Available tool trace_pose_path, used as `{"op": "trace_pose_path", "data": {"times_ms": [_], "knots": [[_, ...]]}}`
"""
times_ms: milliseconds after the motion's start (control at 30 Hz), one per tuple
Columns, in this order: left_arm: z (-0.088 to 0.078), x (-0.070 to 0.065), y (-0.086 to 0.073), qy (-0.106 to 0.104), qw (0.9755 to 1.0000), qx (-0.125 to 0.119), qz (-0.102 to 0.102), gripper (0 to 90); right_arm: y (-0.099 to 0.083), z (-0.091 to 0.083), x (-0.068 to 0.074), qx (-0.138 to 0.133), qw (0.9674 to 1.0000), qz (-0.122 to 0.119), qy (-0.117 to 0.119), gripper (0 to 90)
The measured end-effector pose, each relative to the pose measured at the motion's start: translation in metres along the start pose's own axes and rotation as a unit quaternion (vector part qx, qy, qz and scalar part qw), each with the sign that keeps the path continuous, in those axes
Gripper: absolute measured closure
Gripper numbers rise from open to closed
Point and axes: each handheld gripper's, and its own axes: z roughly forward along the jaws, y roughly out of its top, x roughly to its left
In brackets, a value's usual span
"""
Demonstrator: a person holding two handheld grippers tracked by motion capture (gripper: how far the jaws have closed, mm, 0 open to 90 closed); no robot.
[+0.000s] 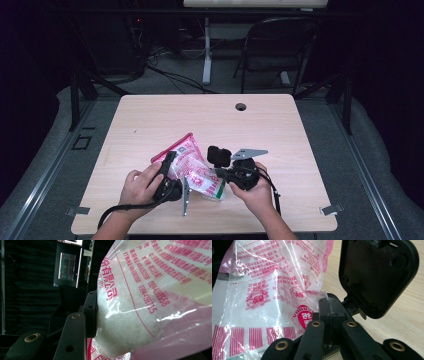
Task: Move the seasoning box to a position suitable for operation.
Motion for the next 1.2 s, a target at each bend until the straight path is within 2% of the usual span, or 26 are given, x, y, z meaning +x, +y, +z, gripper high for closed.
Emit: {"op": "trace_pose_path", "data": {"times_ms": [1200], "knots": [[-0.0053, 0.0086, 0.0058, 0.002, 0.9990, 0.003, 0.045, 62.9, -0.0001, 0.0006, 0.0001, -0.005, 1.0000, -0.001, 0.003, 90.0]]}}
